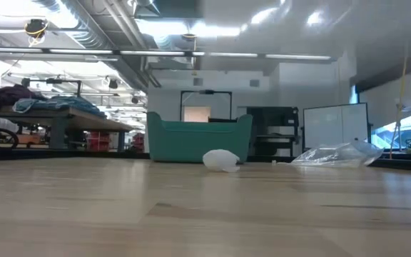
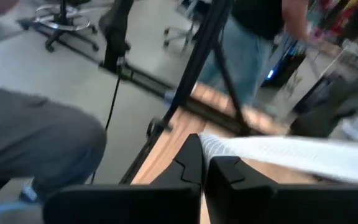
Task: Roll bandage
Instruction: Roll the bottom white bandage
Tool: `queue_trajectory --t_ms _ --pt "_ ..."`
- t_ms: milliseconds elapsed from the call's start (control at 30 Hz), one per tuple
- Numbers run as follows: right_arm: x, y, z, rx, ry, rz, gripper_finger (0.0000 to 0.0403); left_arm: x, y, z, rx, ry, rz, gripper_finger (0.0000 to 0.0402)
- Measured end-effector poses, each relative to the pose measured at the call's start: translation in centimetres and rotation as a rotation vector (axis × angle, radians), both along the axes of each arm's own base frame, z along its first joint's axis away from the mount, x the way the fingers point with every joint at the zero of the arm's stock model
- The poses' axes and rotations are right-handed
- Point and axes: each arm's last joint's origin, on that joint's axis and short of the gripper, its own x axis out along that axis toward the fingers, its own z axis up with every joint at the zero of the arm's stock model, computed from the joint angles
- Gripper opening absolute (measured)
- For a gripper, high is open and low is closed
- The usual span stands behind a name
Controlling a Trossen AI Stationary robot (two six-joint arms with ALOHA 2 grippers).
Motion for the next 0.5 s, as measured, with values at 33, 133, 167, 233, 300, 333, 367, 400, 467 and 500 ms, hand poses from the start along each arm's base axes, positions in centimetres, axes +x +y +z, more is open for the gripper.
queue_trajectory --t_ms 33,133,167,233,300,333,367,400,467,500 --pt "-0.1 0.2 0.8 -0.007 -0.025 0.0 0.0002 0.1 -0.1 -0.3 0.008 0.015 0.001 0.004" --pt "-0.1 0.1 3.0 -0.002 -0.077 -0.021 0.0002 0.5 -0.6 -1.2 0.03 0.052 -0.002 0.004" --pt "-0.1 0.0 3.7 0.005 -0.091 -0.03 0.0002 0.7 -0.9 -1.5 0.04 0.066 -0.006 0.004" --pt "-0.2 -0.3 5.0 0.014 -0.115 -0.059 0.0004 0.9 -1.4 -2.1 0.058 0.089 -0.013 0.004" --pt "-0.2 -0.6 6.3 0.017 -0.138 -0.103 0.0005 1.1 -1.9 -2.7 0.091 0.118 -0.028 0.004" --pt "-0.1 -0.9 7.0 0.015 -0.155 -0.125 0.0005 1.1 -2.2 -3.0 0.113 0.136 -0.039 0.004" --pt "-0.2 -1.1 7.7 0.015 -0.171 -0.138 0.0005 1.1 -2.6 -3.3 0.129 0.149 -0.049 0.004" --pt "-0.3 -1.2 8.4 0.016 -0.189 -0.158 0.0005 1.2 -2.9 -3.5 0.145 0.159 -0.058 0.004" --pt "-0.3 -1.9 9.8 0.015 -0.227 -0.215 0.0006 1.2 -3.3 -3.9 0.182 0.181 -0.076 0.004" --pt "-0.3 -2.3 10.5 0.015 -0.238 -0.241 0.0006 1.2 -3.5 -4.0 0.19 0.187 -0.084 0.004"
